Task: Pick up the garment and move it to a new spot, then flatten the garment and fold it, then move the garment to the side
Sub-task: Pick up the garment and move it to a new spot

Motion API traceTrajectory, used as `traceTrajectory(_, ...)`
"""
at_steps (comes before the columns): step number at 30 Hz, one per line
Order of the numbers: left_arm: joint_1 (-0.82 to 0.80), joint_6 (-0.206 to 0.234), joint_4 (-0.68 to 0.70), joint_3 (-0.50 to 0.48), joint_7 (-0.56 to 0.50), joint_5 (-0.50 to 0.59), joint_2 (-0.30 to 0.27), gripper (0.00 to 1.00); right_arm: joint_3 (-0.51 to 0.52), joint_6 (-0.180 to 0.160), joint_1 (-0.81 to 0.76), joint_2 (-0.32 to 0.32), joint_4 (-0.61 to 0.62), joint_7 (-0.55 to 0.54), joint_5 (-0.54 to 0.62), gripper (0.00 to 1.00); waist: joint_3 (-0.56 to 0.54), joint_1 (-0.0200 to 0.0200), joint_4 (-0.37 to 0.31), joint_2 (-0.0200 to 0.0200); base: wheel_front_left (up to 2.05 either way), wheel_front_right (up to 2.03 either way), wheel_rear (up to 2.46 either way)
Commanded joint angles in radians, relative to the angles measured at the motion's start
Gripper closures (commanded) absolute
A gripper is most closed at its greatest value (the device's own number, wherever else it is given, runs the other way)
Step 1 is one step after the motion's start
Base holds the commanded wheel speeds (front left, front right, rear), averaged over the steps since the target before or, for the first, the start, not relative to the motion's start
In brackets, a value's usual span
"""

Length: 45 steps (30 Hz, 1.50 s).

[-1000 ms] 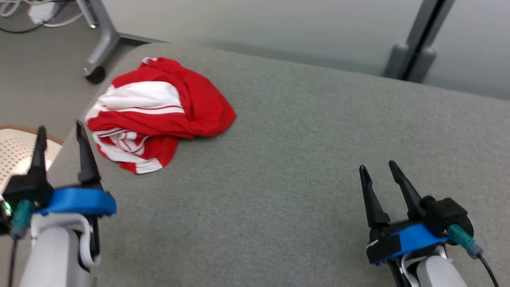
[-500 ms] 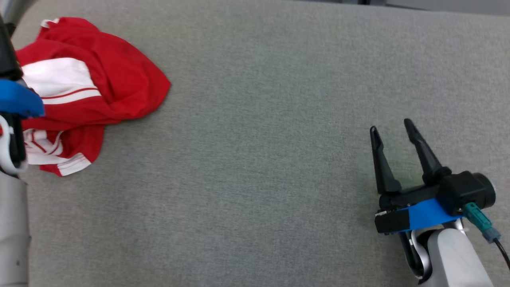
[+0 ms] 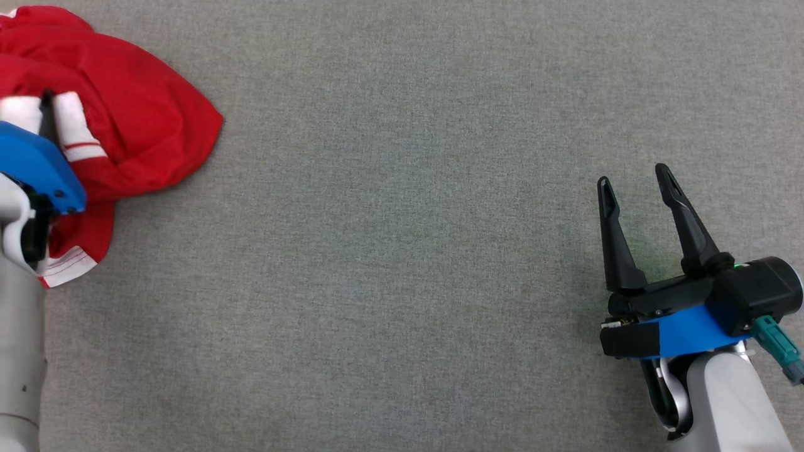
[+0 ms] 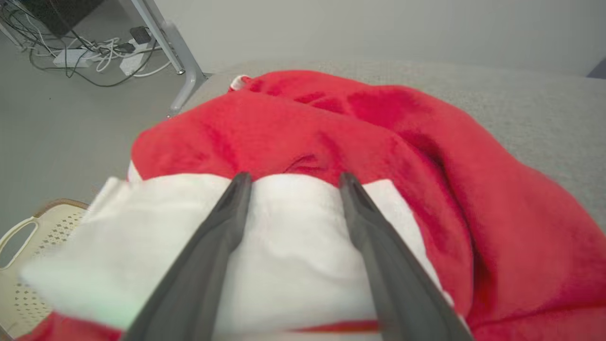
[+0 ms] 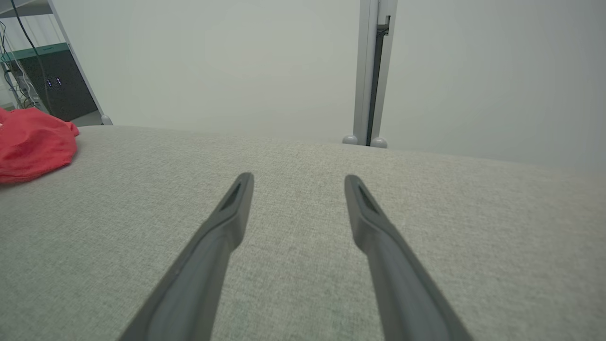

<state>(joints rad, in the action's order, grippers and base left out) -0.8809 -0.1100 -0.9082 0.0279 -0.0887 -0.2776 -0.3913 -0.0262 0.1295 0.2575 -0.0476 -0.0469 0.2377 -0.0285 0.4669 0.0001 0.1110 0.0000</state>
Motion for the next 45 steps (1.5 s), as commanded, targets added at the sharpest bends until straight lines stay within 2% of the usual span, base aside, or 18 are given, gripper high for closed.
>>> traceTrajectory(1,-0.015,-0.006,-0.025,0.010,-0.022,-0.008,0.010,0.00,0.001,0.002,0.002,-0.005,0.005,-0.007,0.004,0.00,0.000,-0.0001,0.000,0.0000,0.00,0.00,0.00)
traceTrajectory(11,-0.017,-0.023,-0.168,0.098,-0.231,-0.060,0.045,0.00,-0.014,0.002,0.005,-0.005,-0.011,-0.002,-0.017,0.00,-0.020,-0.0001,-0.021,0.0000,0.00,0.00,0.00)
traceTrajectory(12,-0.015,-0.024,-0.167,0.110,-0.238,-0.068,0.047,0.55,-0.014,0.002,0.005,-0.005,-0.013,-0.001,-0.019,0.00,-0.023,-0.0001,-0.025,0.0000,0.00,0.00,0.00)
traceTrajectory(13,-0.011,-0.024,-0.165,0.117,-0.239,-0.077,0.045,0.86,-0.015,0.002,0.004,-0.005,-0.016,0.000,-0.023,0.00,-0.028,-0.0001,-0.028,0.0000,0.00,0.00,0.00)
traceTrajectory(14,-0.007,-0.024,-0.161,0.128,-0.245,-0.088,0.044,1.00,-0.014,0.002,0.003,-0.005,-0.019,0.001,-0.027,0.00,-0.032,-0.0001,-0.032,0.0000,0.00,0.00,0.00)
traceTrajectory(21,-0.002,-0.023,-0.090,0.200,-0.158,-0.134,-0.016,1.00,-0.018,0.002,-0.009,-0.005,-0.053,0.013,-0.050,0.00,-0.085,-0.0001,-0.054,0.0000,0.00,0.00,0.00)
traceTrajectory(28,-0.041,-0.023,-0.022,0.243,0.011,-0.119,-0.053,1.00,-0.026,0.002,-0.020,-0.005,-0.094,0.023,-0.081,0.00,-0.161,-0.0001,-0.067,0.0000,0.00,0.00,0.00)
traceTrajectory(34,-0.096,-0.003,0.064,0.264,0.135,-0.087,-0.037,1.00,-0.029,0.002,-0.038,-0.005,-0.118,0.028,-0.116,0.00,-0.224,-0.0001,-0.085,0.0000,0.00,0.00,0.00)
traceTrajectory(40,-0.173,0.000,0.201,0.301,0.184,-0.054,-0.015,1.00,-0.034,0.002,-0.050,-0.005,-0.115,0.029,-0.153,0.00,-0.269,-0.0001,-0.137,0.0000,0.00,0.00,0.00)
traceTrajectory(45,-0.215,0.008,0.327,0.339,0.181,-0.027,0.015,1.00,-0.038,0.002,-0.062,-0.005,-0.112,0.028,-0.183,0.00,-0.293,-0.0001,-0.214,0.0000,0.00,0.00,0.00)
